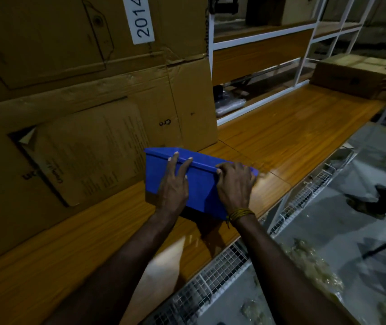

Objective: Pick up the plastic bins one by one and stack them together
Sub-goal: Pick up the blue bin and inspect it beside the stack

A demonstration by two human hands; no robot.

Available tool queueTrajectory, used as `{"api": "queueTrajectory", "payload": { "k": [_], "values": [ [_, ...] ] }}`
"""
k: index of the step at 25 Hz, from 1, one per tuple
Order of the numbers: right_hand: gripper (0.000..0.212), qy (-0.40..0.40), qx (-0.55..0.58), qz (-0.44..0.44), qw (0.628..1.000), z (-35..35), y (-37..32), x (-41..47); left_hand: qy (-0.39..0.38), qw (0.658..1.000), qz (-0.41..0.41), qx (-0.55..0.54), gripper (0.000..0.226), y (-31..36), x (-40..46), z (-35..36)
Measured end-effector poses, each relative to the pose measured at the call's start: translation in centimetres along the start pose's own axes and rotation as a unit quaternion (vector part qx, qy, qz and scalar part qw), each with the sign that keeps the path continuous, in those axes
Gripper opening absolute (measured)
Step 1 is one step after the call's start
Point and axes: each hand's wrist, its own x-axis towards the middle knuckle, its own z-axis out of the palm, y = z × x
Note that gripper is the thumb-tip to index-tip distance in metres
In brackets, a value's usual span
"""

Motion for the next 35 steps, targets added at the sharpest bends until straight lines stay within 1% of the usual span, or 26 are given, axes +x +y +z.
{"api": "queueTrajectory", "payload": {
  "k": [3, 5, 7, 9, 11, 14, 16, 19, 21, 25, 28, 31, 33, 35],
  "values": [
    [0.019, -0.014, 0.013, -0.026, 0.999, 0.3, -0.7, -4.1, 0.016, 0.998, -0.009, 0.055, 0.04, -2.4, -3.1, -2.7],
    [0.018, -0.018, 0.015, -0.049, 0.999, 0.8, -1.3, -7.1, 0.031, 0.997, -0.016, 0.07, 0.028, -3.7, -5.4, -4.7],
    [0.018, -0.004, 0.014, -0.062, 0.998, 1.5, -2.1, -10.4, 0.045, 0.996, -0.026, 0.073, 0.018, -4.9, -8.2, -6.5],
    [0.014, 0.01, 0.002, -0.052, 0.999, 2.2, -3.2, -13.7, 0.034, 0.996, -0.034, 0.076, 0.015, -6.1, -11.9, -8.1],
    [0.015, 0.001, -0.013, -0.023, 1.0, 2.6, -4.6, -16.4, 0.011, 0.996, -0.043, 0.081, 0.015, -7.1, -15.4, -9.5],
    [0.021, -0.066, -0.019, 0.002, 0.998, 3.1, -7.0, -19.4, 0.005, 0.995, -0.06, 0.076, 0.015, -8.5, -19.3, -11.7],
    [0.023, -0.092, 0.027, 0.015, 0.995, 3.5, -8.6, -21.0, 0.018, 0.994, -0.076, 0.077, 0.014, -9.4, -21.1, -13.3],
    [0.029, -0.121, 0.149, 0.05, 0.98, 3.7, -11.0, -23.3, 0.039, 0.988, -0.123, 0.083, 0.013, -10.1, -23.7, -15.4],
    [0.041, -0.148, 0.187, 0.044, 0.97, 4.1, -12.3, -24.5, 0.053, 0.986, -0.141, 0.068, 0.016, -10.0, -25.0, -16.4],
    [0.065, -0.213, 0.26, 0.01, 0.942, 4.9, -14.4, -27.2, 0.097, 0.979, -0.178, -0.013, 0.023, -9.1, -27.0, -17.9],
    [0.075, -0.241, 0.297, 0.014, 0.924, 5.0, -15.9, -29.1, 0.119, 0.97, -0.208, -0.03, 0.023, -8.5, -28.7, -18.6],
    [0.084, -0.259, 0.308, 0.029, 0.915, 4.8, -16.7, -30.6, 0.132, 0.961, -0.236, -0.057, 0.023, -8.2, -30.0, -19.7],
    [0.085, -0.271, 0.313, 0.024, 0.91, 5.0, -16.9, -31.2, 0.15, 0.954, -0.25, -0.064, 0.023, -7.9, -31.0, -20.6],
    [0.079, -0.273, 0.321, 0.012, 0.907, 5.4, -17.3, -31.6, 0.16, 0.953, -0.253, -0.049, 0.022, -7.8, -32.2, -21.5]
  ]
}}
